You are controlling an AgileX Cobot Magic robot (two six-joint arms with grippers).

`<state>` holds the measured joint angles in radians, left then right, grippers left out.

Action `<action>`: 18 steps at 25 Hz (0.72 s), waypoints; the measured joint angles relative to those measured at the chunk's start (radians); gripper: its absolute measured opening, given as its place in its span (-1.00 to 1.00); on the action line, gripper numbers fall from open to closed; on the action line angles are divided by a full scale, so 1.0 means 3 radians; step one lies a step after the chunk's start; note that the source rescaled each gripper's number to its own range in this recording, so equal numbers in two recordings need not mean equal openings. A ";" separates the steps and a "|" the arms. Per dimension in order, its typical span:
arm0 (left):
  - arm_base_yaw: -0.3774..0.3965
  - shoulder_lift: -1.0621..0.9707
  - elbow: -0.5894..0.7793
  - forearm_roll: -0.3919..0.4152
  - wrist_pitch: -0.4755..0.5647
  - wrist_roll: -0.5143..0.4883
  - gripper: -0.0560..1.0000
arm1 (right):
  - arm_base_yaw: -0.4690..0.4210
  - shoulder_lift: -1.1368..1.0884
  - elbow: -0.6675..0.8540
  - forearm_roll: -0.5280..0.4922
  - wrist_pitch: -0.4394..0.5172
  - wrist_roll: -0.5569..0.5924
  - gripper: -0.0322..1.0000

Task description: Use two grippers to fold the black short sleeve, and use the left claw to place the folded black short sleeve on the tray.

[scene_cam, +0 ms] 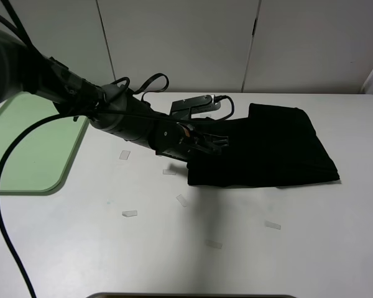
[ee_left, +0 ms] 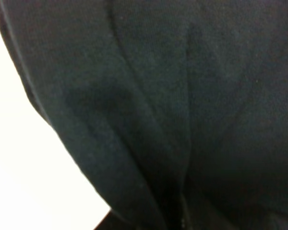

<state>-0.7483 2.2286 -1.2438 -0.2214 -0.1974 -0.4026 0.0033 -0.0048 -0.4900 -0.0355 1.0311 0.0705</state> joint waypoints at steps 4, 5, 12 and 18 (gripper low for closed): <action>0.0016 -0.0041 0.0000 0.0000 0.0060 0.0000 -0.81 | 0.0000 0.0000 0.0000 -0.0003 0.0000 0.0000 1.00; 0.0028 -0.0076 0.0000 0.0000 0.0114 0.0000 -0.81 | 0.0000 0.0000 0.0000 -0.0003 0.0000 0.0000 1.00; 0.0208 -0.0474 0.0000 0.0000 0.0828 0.0100 -0.81 | 0.0000 0.0000 0.0000 -0.0003 0.0000 0.0000 1.00; 0.0426 -0.0809 0.0003 0.0014 0.1639 0.0386 -0.81 | 0.0000 0.0000 0.0000 -0.0003 0.0000 0.0000 1.00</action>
<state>-0.6204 1.9860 -1.2429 -0.2171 0.2943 -0.2869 0.0033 -0.0048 -0.4900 -0.0364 1.0311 0.0705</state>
